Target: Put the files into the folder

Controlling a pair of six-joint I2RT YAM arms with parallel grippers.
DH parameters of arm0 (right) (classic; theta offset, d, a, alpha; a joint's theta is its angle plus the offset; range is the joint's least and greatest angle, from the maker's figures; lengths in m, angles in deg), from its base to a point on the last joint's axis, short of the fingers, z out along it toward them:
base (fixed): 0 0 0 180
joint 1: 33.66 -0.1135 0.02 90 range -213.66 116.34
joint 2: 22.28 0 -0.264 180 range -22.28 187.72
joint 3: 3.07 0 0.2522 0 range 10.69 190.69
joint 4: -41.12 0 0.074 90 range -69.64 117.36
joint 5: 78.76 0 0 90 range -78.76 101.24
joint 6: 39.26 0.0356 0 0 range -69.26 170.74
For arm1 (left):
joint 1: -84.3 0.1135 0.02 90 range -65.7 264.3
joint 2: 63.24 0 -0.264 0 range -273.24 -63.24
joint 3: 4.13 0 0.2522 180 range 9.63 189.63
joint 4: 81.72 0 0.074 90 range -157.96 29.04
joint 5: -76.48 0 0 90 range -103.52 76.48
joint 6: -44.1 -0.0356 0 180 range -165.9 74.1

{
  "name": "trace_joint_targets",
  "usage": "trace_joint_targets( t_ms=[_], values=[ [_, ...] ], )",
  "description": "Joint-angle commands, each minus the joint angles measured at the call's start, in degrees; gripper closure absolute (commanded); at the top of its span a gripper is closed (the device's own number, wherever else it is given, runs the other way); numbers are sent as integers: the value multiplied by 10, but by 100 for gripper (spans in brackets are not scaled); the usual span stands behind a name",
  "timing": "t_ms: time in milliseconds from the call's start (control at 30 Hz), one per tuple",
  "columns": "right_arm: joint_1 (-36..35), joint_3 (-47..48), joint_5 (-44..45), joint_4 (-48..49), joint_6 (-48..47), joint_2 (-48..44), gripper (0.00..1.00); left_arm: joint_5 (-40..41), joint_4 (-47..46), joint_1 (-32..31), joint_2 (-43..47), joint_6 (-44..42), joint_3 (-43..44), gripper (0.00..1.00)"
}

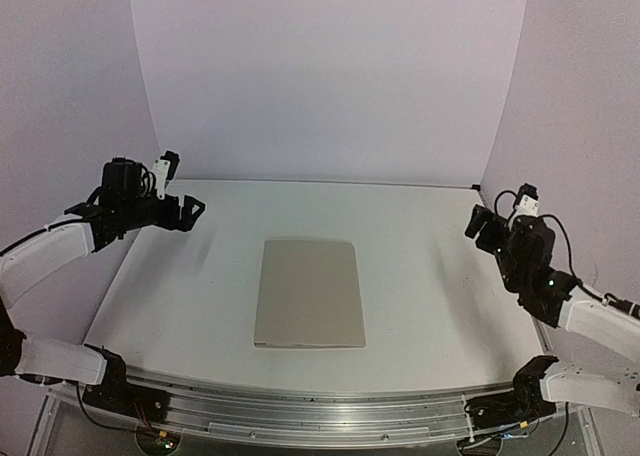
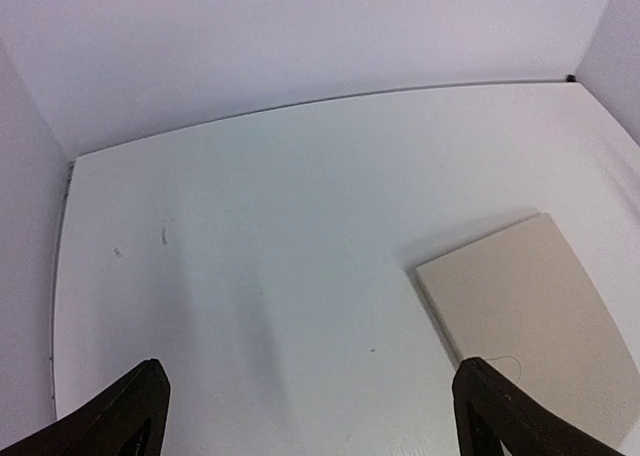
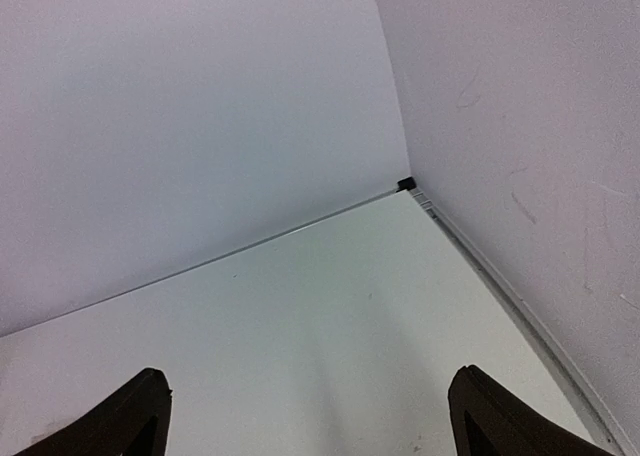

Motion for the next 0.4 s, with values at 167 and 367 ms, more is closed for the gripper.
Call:
trace_joint_targets(
  t_ms=[167, 367],
  values=[
    [3, -165, 25, 224, -142, -16, 2, 203, -205, 61, 82, 114, -259, 1],
    [3, -180, 35, 266, -133, 29, 2, 193, -235, 63, 78, 118, -296, 0]
  ],
)
